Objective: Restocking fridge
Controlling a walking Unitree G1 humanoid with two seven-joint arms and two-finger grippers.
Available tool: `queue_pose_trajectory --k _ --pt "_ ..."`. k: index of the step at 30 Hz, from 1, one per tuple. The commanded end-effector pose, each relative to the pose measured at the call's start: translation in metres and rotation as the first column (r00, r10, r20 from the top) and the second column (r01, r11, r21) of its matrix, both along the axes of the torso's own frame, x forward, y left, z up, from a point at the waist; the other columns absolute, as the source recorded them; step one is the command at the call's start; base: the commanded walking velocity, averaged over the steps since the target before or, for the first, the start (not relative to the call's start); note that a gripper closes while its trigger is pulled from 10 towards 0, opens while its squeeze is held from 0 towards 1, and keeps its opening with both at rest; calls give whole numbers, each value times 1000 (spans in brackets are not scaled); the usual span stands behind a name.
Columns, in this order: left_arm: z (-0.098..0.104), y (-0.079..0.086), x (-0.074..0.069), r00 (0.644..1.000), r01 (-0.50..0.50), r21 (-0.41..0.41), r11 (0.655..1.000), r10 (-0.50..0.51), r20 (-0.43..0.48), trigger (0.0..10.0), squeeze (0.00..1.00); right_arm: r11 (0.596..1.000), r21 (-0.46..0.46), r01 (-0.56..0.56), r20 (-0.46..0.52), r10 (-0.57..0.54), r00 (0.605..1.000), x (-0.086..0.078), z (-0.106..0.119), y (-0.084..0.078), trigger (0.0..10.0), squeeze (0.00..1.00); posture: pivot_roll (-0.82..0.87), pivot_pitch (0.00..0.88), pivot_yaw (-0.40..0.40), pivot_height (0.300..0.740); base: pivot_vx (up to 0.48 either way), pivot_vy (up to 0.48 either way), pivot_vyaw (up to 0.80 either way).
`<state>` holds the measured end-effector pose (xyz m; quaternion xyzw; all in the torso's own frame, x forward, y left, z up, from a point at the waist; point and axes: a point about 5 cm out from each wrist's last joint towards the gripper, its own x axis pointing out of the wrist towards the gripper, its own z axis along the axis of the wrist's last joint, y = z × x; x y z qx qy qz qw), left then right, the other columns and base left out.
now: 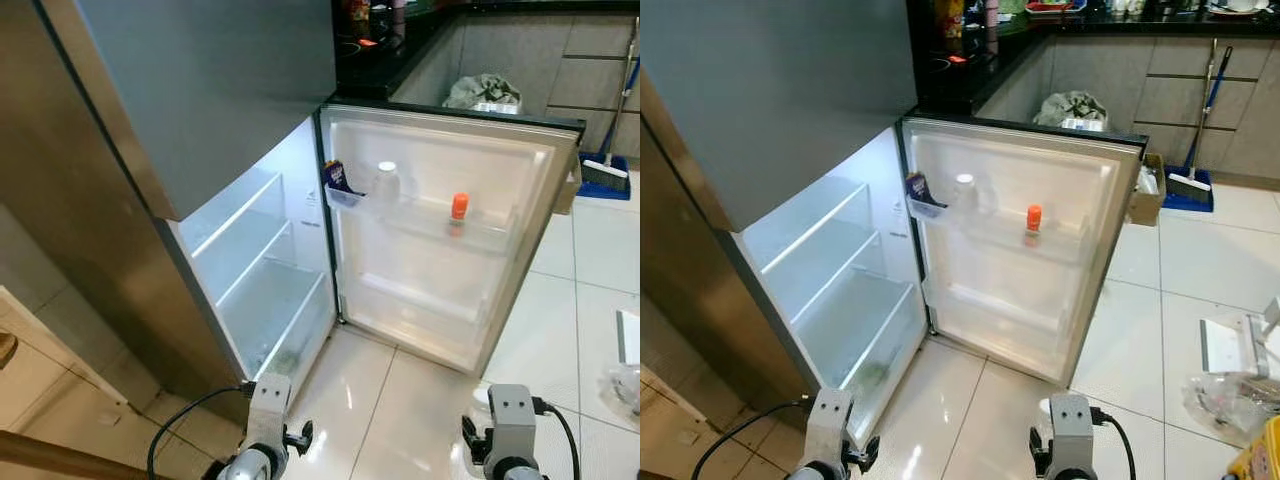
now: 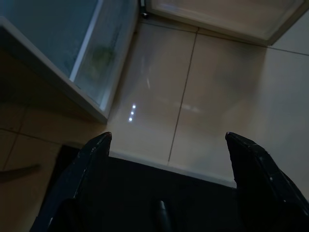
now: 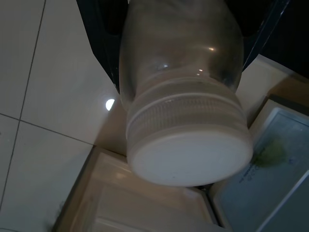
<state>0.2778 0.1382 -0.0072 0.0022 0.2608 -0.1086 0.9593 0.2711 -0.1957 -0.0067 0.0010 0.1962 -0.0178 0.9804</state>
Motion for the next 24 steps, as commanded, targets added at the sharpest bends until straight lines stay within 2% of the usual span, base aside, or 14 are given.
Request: queue_pose_trajectory --k 1,12,24 --pt "-6 -3 -5 1000 -5 -10 1000 4 -29 10000 0 1000 -4 0 -14 0 1000 -6 -4 0 10000 0 -119 106 82 740 0 0 0" --pt "-6 -6 -5 1000 -2 -35 999 1 -29 10000 0 1000 5 -3 -28 3 1000 -10 -7 -1 10000 0 -125 91 79 740 25 0 0" --pt "-4 -7 -2 1000 15 -34 999 -16 -18 10000 0 999 5 43 -33 -43 999 -12 -7 -7 10000 0 -129 81 85 740 290 0 -43"
